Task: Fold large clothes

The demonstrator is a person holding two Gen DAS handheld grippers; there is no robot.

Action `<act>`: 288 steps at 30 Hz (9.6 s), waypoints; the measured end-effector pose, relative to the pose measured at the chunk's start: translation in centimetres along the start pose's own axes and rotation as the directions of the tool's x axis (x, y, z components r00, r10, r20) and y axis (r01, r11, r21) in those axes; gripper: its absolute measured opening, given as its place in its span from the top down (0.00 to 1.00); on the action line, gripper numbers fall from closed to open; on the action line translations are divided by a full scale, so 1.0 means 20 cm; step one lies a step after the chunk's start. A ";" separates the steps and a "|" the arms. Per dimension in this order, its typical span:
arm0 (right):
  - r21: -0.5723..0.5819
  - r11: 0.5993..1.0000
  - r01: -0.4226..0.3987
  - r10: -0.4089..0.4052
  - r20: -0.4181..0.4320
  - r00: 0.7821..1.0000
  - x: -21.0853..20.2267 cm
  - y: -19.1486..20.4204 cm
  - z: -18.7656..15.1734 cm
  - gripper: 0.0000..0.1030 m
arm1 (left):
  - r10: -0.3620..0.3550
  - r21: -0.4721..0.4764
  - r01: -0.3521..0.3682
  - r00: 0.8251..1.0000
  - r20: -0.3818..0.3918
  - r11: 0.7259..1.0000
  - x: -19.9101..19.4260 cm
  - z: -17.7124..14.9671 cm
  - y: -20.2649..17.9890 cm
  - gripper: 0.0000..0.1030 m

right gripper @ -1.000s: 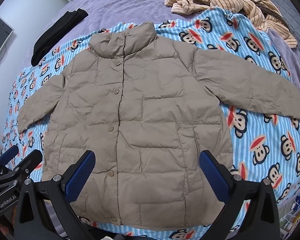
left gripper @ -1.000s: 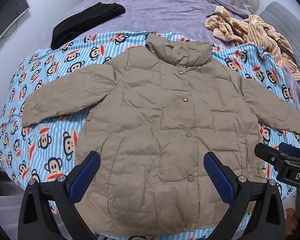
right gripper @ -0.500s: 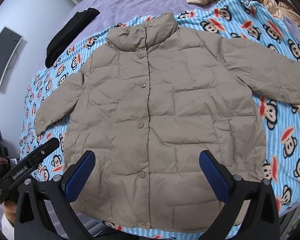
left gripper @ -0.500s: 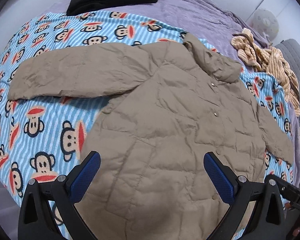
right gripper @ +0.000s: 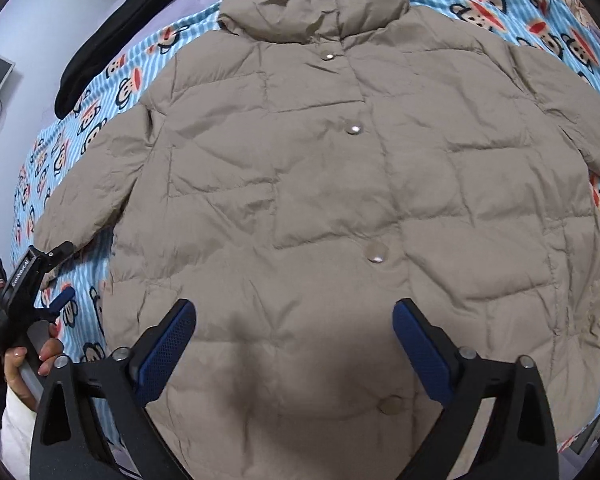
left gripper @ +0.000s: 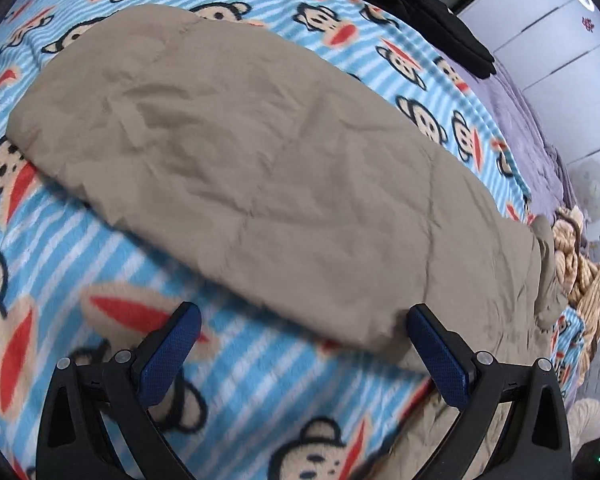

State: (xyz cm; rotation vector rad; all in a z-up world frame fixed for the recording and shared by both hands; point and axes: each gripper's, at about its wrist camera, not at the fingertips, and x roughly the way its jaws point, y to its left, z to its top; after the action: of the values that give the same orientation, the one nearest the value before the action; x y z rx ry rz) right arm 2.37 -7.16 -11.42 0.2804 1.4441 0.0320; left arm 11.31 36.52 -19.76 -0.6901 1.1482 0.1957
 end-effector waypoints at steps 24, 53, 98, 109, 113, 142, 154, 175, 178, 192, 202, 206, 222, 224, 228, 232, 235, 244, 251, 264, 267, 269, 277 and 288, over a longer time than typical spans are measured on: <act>-0.163 0.957 -0.241 0.246 0.011 0.969 0.66 0.80 0.41 0.78 | -0.222 0.495 0.043 0.925 0.309 0.868 -0.49 0.20 -0.73 0.92; 0.155 0.978 -0.136 0.117 0.124 0.985 0.13 -0.72 0.36 0.78 | -0.106 0.868 0.050 0.994 0.003 0.495 0.05 -0.95 -1.70 0.01; 0.289 0.904 -0.315 0.284 0.146 0.948 0.21 -0.76 0.45 0.87 | 0.069 0.467 -0.123 0.989 0.133 0.876 0.05 0.07 -0.98 0.72; 0.042 0.989 -0.144 0.127 0.279 0.952 0.03 -0.66 0.59 0.86 | 0.149 0.620 -0.156 0.987 0.064 0.769 0.28 -0.35 -1.05 0.72; 0.073 0.990 -0.120 0.106 0.176 0.979 0.27 -0.69 0.57 0.91 | 0.176 0.568 -0.207 0.978 0.110 0.796 0.28 -0.32 -0.96 0.28; 0.348 0.914 -0.210 0.148 0.196 0.969 -0.06 -0.84 0.03 0.47 | 0.070 0.786 -0.016 0.997 -0.035 0.618 -0.06 -0.77 -1.29 0.00; 0.394 0.867 -0.306 0.211 0.265 0.941 -0.14 -1.13 -0.06 0.12 | 0.145 0.766 -0.044 0.987 -0.065 0.642 0.03 -0.96 -1.45 0.00; 0.593 0.649 -0.477 0.253 0.423 0.870 -0.25 -2.46 0.27 0.00 | 0.168 0.765 -0.057 0.983 -0.067 0.641 0.13 -1.46 -2.12 0.00; 0.622 0.562 -0.546 0.273 0.483 0.832 -0.22 -2.62 0.32 0.01 | 0.175 0.768 -0.067 0.983 -0.060 0.637 0.14 -1.47 -2.15 0.00; 0.525 0.425 -0.738 0.346 0.659 0.668 -0.33 -2.66 0.64 0.91 | 0.195 0.736 -0.136 0.981 0.006 0.663 0.13 -1.27 -2.13 0.00; 0.058 0.844 -0.533 0.449 0.466 0.762 -0.49 -1.51 1.10 0.91 | 0.213 0.671 -0.183 0.976 0.038 0.719 0.10 -1.01 -1.85 0.00; -0.149 0.901 -0.408 0.434 0.328 0.839 -0.33 -0.93 1.11 0.91 | 0.226 0.651 -0.207 0.973 0.056 0.731 0.11 -0.91 -1.73 0.00; -0.075 0.960 -0.271 0.277 0.089 0.957 0.27 -0.68 0.85 0.90 | 0.203 0.663 -0.171 0.979 0.030 0.728 0.15 -0.83 -1.59 0.00; -0.048 0.960 -0.276 0.279 0.085 0.956 0.26 -0.70 0.84 0.72 | 0.191 0.669 -0.159 0.981 0.027 0.726 0.13 -0.82 -1.60 0.00; -0.017 0.946 -0.324 0.324 0.116 0.939 0.16 -0.70 0.80 0.30 | 0.132 0.656 -0.100 0.991 0.001 0.748 0.09 -0.76 -1.58 0.00; 0.049 0.936 -0.348 0.329 0.219 0.918 0.01 -0.82 0.77 0.30 | 0.055 0.585 -0.025 0.998 -0.033 0.811 0.07 -0.65 -1.53 0.00; 0.191 0.891 -0.411 0.354 0.275 0.894 0.01 -0.97 0.83 0.30 | 0.008 0.556 0.029 0.998 -0.063 0.831 0.07 -0.59 -1.49 0.00; 0.010 0.894 -0.449 0.424 0.308 0.852 -0.01 -0.70 1.05 0.94 | -0.216 0.400 0.259 0.965 -0.150 0.879 0.04 -0.45 -1.34 0.00; -0.408 0.888 -0.214 0.284 0.118 0.952 0.15 -0.16 0.82 0.90 | -0.357 0.317 0.417 0.905 -0.229 0.852 0.04 -0.39 -1.31 0.00; -0.328 0.934 -0.144 0.195 0.128 0.972 0.00 -0.59 0.61 0.31 | -0.408 0.324 0.522 0.839 -0.359 0.789 0.12 -0.52 -1.53 0.00; -0.138 0.953 -0.271 0.291 0.154 0.944 -0.03 -0.74 0.70 0.77 | -0.404 0.319 0.517 0.842 -0.359 0.795 0.12 -0.53 -1.55 0.00; -0.039 0.946 -0.323 0.325 0.165 0.931 0.01 -0.79 0.77 0.85 | -0.406 0.319 0.520 0.840 -0.361 0.793 0.12 -0.54 -1.55 0.00; -0.170 0.862 -0.477 0.492 0.057 0.869 0.19 -0.33 0.84 0.85 | -0.458 0.238 0.561 0.806 -0.375 0.793 0.13 -0.48 -1.49 0.00; -0.221 0.951 -0.217 0.228 0.025 0.973 0.11 -0.69 0.60 0.85 | -0.274 0.345 0.427 0.869 -0.412 0.836 0.34 -0.56 -1.54 0.45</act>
State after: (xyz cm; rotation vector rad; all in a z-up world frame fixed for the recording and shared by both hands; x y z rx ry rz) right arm 12.35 -22.07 -15.29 0.2609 1.3401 0.3621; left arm 20.32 4.51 -16.05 -0.5415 1.3166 -0.5109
